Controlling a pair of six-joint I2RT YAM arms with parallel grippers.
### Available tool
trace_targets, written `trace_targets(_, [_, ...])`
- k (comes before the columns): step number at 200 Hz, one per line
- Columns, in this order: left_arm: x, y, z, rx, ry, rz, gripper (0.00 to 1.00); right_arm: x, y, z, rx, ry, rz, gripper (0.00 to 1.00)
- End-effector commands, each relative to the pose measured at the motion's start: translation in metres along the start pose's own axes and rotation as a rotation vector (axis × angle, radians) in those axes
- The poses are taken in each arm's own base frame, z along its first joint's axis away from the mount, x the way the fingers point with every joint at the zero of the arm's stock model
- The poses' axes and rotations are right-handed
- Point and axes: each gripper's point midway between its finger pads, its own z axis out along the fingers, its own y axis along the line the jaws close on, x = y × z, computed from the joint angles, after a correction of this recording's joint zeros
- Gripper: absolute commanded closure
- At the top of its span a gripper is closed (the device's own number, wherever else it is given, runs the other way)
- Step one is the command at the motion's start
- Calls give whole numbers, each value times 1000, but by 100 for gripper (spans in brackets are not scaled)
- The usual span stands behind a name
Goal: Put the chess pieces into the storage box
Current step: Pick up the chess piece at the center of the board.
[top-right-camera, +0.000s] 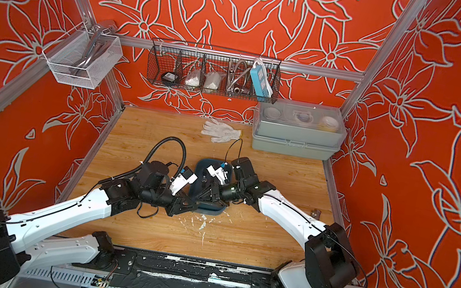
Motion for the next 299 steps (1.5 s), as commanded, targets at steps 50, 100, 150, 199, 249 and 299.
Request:
trace_targets(50, [-9,-4,-7,-3,-39,29,94,-3,-29,6,104,-8,37,83])
trace_targets(100, [-10,-2,-5,-13,-45,26,84,-9,-26,4,96,-36,45,85])
trace_targets(150, [-10,4,-6,-42,-56,22,70,-16,-23,1,90,-70,59,85])
trace_targets(199, [-18,22,-21,-131,-267,45,55,-31,-31,-16,75,-160,125,85])
trace_targets(249, [-36,11,-34,-61,-532,216,51,-59,-10,-43,-25,-317,177,86])
trace_targets(299, [-54,-10,-52,-1,-696,371,49,-73,14,-61,-100,-403,183,86])
